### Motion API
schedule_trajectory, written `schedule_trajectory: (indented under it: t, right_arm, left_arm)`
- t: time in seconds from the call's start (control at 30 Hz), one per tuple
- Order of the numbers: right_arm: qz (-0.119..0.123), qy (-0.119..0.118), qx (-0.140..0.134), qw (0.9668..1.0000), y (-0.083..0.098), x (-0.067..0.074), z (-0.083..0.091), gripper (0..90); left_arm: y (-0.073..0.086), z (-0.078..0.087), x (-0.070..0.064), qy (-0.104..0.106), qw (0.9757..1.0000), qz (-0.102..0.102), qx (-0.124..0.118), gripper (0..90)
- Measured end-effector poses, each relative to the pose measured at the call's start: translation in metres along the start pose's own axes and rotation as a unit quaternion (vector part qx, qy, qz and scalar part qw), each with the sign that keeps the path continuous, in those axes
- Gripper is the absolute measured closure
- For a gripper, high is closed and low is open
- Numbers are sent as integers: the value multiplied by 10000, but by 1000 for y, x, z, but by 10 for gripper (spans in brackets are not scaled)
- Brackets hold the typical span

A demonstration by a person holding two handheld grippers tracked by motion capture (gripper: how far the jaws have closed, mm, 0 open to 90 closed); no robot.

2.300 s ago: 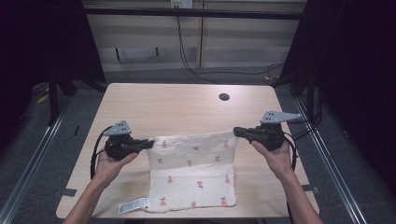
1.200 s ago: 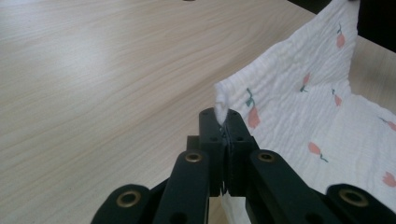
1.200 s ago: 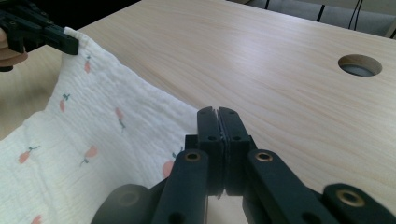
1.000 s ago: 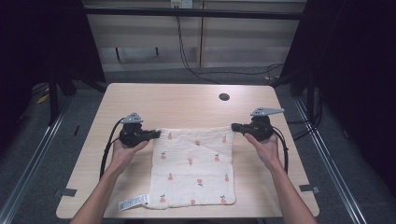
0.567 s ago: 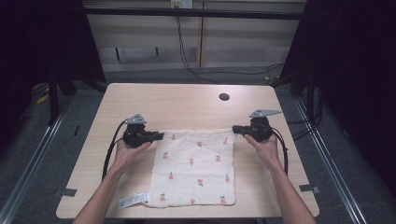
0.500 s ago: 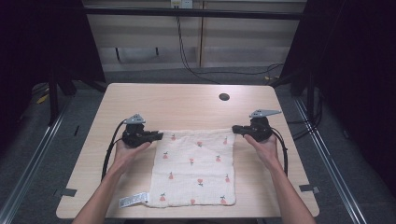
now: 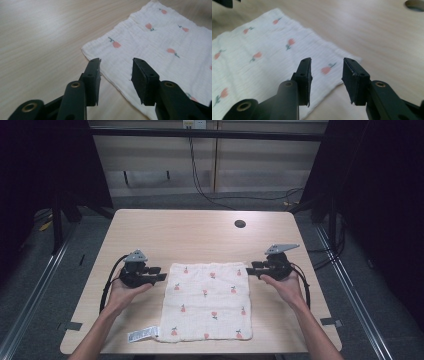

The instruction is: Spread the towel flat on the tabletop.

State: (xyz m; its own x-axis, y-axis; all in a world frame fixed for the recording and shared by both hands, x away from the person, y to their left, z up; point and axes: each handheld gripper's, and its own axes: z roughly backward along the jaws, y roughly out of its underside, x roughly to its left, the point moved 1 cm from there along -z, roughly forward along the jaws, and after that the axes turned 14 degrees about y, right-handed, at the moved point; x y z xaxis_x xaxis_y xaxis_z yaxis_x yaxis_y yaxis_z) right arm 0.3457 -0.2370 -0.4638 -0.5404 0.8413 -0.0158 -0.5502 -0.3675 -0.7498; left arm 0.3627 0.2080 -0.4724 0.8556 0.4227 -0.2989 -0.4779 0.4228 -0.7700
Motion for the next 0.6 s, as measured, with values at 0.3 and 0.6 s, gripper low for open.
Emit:
schedule_trajectory:
  t: [0.3, 0.6]
  right_arm:
    - [572, -473, 417, 9964, 29, 45, 4, 556]
    - [919, -395, 566, 9934, 46, 62, -5, 627]
  left_arm:
    - [8, -14, -29, 299, 9985, -303, 356, 489]
    - [15, -27, -37, 497, 9961, -424, 596, 520]
